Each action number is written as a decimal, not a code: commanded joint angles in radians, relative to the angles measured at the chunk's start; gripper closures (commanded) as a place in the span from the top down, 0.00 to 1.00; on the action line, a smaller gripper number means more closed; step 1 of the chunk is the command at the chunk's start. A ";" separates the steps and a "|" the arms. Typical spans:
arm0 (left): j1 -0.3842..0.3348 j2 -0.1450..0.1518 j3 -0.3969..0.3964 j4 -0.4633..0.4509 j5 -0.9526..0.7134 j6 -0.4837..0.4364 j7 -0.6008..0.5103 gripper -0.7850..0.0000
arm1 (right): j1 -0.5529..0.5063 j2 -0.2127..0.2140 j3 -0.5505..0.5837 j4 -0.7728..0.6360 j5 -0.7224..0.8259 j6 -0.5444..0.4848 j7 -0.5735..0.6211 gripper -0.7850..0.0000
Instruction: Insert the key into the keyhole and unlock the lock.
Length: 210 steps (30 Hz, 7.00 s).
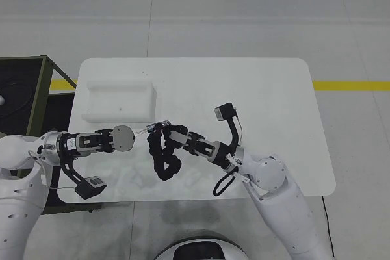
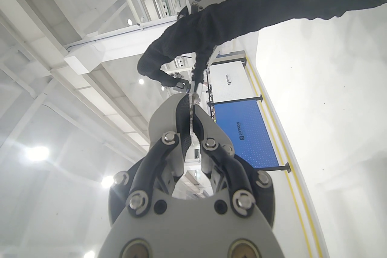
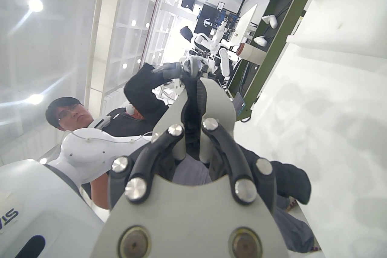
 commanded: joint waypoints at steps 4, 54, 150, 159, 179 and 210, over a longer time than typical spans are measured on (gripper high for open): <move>0.002 0.003 -0.003 0.002 -0.001 0.002 -0.003 0.00 | 0.008 0.003 0.002 -0.002 0.007 0.009 0.017 0.00; -0.019 0.021 -0.032 0.131 -0.400 -0.438 -0.076 1.00 | -0.038 0.022 0.008 -0.018 -0.048 -0.018 -0.083 0.00; -0.076 0.090 0.408 0.201 -3.252 -0.888 -2.422 0.25 | -0.091 0.070 0.022 -0.128 -0.183 0.033 -0.119 0.00; -0.073 0.079 0.406 0.194 -3.227 -0.884 -2.426 0.00 | -0.083 0.075 0.013 -0.129 -0.164 0.049 -0.088 0.00; -0.037 0.066 0.320 0.094 -2.658 -1.134 -2.154 0.00 | -0.096 0.082 0.015 -0.139 -0.164 0.054 -0.121 0.00; 0.048 0.014 0.177 -0.062 -1.574 -1.109 -1.401 0.00 | -0.087 0.089 -0.018 -0.129 -0.136 0.074 -0.159 0.00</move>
